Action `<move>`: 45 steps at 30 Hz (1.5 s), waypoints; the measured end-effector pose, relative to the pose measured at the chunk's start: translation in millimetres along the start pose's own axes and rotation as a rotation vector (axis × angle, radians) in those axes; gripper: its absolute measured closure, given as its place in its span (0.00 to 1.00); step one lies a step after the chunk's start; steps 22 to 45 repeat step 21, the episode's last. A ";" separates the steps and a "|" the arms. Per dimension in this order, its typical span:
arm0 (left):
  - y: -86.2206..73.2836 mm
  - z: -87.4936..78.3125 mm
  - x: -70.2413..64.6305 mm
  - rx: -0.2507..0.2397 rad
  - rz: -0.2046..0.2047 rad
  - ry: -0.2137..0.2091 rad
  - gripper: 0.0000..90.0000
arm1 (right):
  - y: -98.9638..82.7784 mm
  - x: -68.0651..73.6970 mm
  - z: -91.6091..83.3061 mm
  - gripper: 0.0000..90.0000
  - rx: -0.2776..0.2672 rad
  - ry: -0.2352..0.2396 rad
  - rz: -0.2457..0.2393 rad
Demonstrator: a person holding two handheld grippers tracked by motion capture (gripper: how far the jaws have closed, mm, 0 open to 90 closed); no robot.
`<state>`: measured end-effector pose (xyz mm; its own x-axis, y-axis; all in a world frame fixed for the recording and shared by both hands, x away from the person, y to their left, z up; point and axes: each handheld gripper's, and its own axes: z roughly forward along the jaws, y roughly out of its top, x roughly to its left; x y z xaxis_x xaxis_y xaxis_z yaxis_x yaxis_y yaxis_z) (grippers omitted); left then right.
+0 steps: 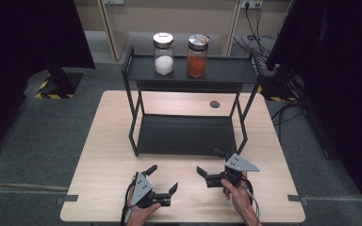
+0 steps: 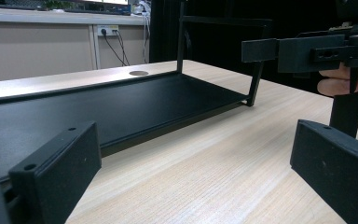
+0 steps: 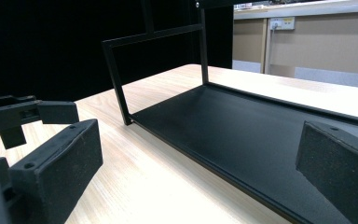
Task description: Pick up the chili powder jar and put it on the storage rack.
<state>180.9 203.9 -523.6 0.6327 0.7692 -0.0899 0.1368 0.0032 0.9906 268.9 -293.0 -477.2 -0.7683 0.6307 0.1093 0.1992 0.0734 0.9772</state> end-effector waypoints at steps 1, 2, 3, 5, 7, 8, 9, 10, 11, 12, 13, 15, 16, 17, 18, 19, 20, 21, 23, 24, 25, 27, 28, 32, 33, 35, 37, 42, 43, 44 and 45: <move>0.0 0.0 0.0 0.000 0.000 0.000 0.01 | 0.0 -0.1 -0.1 0.01 0.000 0.000 0.000; 0.0 -0.1 0.1 0.000 0.000 0.000 0.01 | 0.0 -0.2 -0.1 0.01 -0.001 0.000 0.001; 0.0 -0.1 0.1 0.000 0.000 0.001 0.01 | 0.0 -0.2 -0.2 0.01 -0.001 0.000 0.002; 0.0 -0.2 0.1 0.000 -0.001 0.001 0.01 | -0.1 -0.3 -0.2 0.01 -0.001 0.000 0.003; 0.0 -0.2 0.0 -0.001 0.000 0.001 0.01 | -0.2 -0.5 -0.2 0.01 0.000 0.000 0.006; 0.0 -0.2 0.0 -0.001 0.000 0.001 0.01 | -0.3 -0.5 -0.2 0.01 0.000 0.000 0.007; 0.0 -0.2 0.0 -0.001 0.000 0.001 0.01 | -0.4 -0.7 -0.2 0.01 0.000 0.000 0.008; 0.0 -0.2 0.0 -0.001 -0.001 0.001 0.01 | -0.3 -0.7 -0.2 0.01 0.000 0.000 0.007; 0.1 -0.2 0.0 0.000 0.000 0.001 0.01 | -0.3 -0.6 -0.3 0.01 0.000 0.000 0.006; 0.1 -0.2 0.0 -0.001 0.000 0.001 0.01 | -0.3 -0.7 -0.4 0.01 -0.001 0.000 0.006; 0.1 -0.2 0.0 -0.001 0.000 0.001 0.01 | -0.2 -0.7 -0.6 0.01 -0.002 -0.001 0.006; 0.1 -0.1 0.1 0.000 0.000 0.001 0.01 | -0.1 -1.0 -0.9 0.01 -0.004 -0.002 0.006; 0.1 -0.1 0.1 0.000 0.000 0.001 0.01 | 0.1 -1.0 -1.2 0.01 -0.004 -0.002 0.006; 0.1 -0.1 0.1 0.000 0.000 0.001 0.01 | 0.3 -1.2 -1.5 0.01 -0.004 -0.003 0.006; 0.1 -0.1 0.0 -0.001 0.000 0.001 0.01 | 0.4 -1.3 -1.7 0.01 -0.005 -0.004 0.006; 0.0 -0.1 0.0 -0.001 0.001 0.001 0.01 | 0.4 -1.4 -1.9 0.01 -0.006 -0.004 0.007; 0.0 -0.1 0.0 -0.001 0.001 0.001 0.01 | 0.5 -1.5 -2.1 0.01 -0.007 -0.005 0.008; 0.0 0.0 0.0 -0.001 0.000 0.001 0.01 | 0.5 -1.5 -2.3 0.01 -0.008 -0.005 0.008; 0.0 0.0 0.0 -0.001 0.000 0.001 0.01 | 0.5 -1.5 -2.3 0.01 -0.008 -0.005 0.008; 0.0 0.0 0.0 -0.001 0.000 0.001 0.01 | 0.5 -1.5 -2.3 0.01 -0.008 -0.005 0.008; 0.0 0.0 0.0 -0.001 0.000 0.001 0.01 | 0.5 -1.5 -2.3 0.01 -0.008 -0.005 0.008; 0.0 0.0 0.0 -0.001 0.000 0.001 0.01 | 0.5 -1.5 -2.3 0.01 -0.008 -0.005 0.008; 0.0 0.0 0.0 -0.001 0.000 0.001 0.01 | 0.5 -1.5 -2.3 0.01 -0.008 -0.005 0.008; 0.0 0.0 0.0 -0.001 0.000 0.001 0.01 | 0.5 -1.5 -2.3 0.01 -0.008 -0.005 0.008; 0.0 0.0 0.0 -0.001 0.000 0.001 0.01 | 0.5 -1.5 -2.3 0.01 -0.008 -0.005 0.008; 0.0 0.0 0.0 -0.001 0.000 0.001 0.01 | 0.5 -1.5 -2.3 0.01 -0.008 -0.005 0.008; 0.0 0.0 0.0 -0.001 0.000 0.001 0.01 | 0.5 -1.5 -2.3 0.01 -0.008 -0.005 0.008; 0.0 0.0 0.0 -0.001 0.000 0.001 0.01 | 0.5 -1.5 -2.3 0.01 -0.008 -0.005 0.008; 0.0 0.0 0.0 -0.001 0.000 0.001 0.01 | 0.5 -1.5 -2.3 0.01 -0.008 -0.005 0.008; 0.0 0.0 0.0 -0.001 0.000 0.001 0.01 | 0.5 -1.5 -2.3 0.01 -0.008 -0.005 0.008; 0.0 0.0 0.0 -0.001 0.000 0.001 0.01 | 0.5 -1.5 -2.3 0.01 -0.008 -0.005 0.008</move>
